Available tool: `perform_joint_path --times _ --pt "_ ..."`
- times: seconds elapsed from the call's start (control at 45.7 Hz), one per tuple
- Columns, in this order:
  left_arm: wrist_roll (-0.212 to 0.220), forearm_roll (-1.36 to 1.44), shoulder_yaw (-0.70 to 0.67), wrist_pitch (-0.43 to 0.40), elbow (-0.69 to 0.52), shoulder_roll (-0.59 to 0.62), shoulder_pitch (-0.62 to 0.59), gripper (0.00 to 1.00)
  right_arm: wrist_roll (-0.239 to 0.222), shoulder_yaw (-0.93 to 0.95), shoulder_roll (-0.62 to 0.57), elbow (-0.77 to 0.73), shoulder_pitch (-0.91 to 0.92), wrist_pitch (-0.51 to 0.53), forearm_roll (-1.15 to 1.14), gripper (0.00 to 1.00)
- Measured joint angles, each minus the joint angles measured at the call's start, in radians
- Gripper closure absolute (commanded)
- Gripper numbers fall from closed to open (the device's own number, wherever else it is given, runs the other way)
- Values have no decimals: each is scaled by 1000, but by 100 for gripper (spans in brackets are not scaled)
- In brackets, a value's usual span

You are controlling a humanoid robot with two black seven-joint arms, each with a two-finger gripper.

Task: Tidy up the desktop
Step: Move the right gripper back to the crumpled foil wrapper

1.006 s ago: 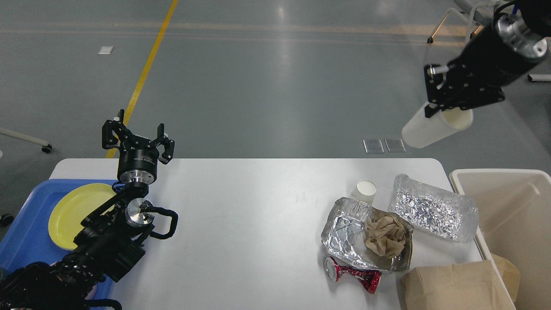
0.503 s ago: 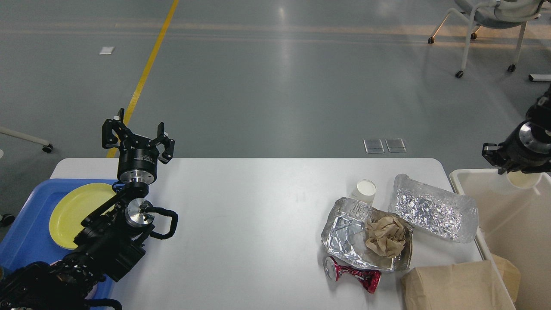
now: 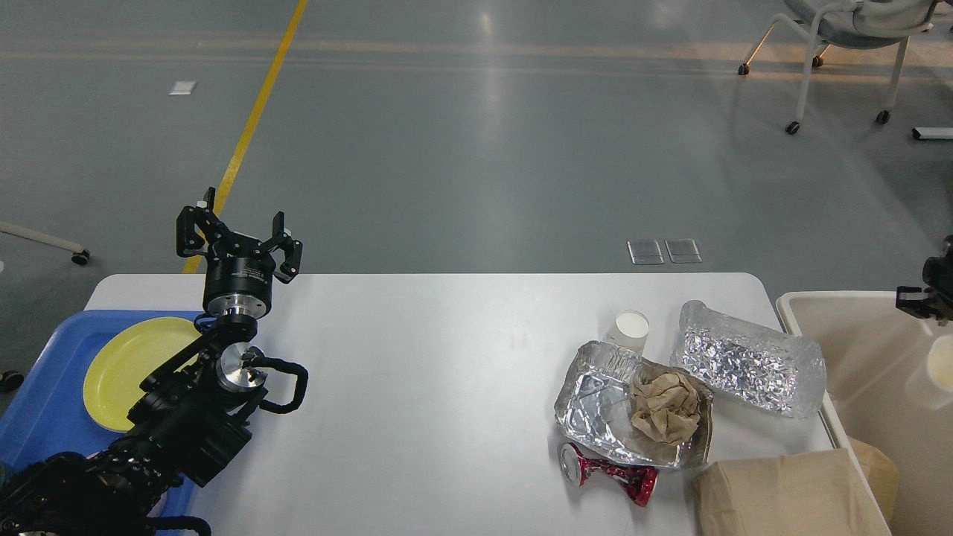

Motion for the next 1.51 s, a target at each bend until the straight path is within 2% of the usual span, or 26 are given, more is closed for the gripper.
perform_joint_path --times 0.262,0.415,1.028,1.246,1.378,1.509 --pt "0 0 0 0 0 0 0 0 0 26 -5 35 37 35 2 0" --pt "0 0 0 0 0 0 0 0 0 75 -6 136 137 75 11 0" --pt "0 0 0 0 0 0 0 0 -1 263 38 622 776 426 215 0" --pt "0 0 0 0 0 0 0 0 -1 307 43 750 1043 487 317 0" --pt "0 0 0 0 0 0 0 0 0 336 62 766 1194 496 374 0" --pt "0 0 0 0 0 0 0 0 1 344 82 769 1255 496 408 0"
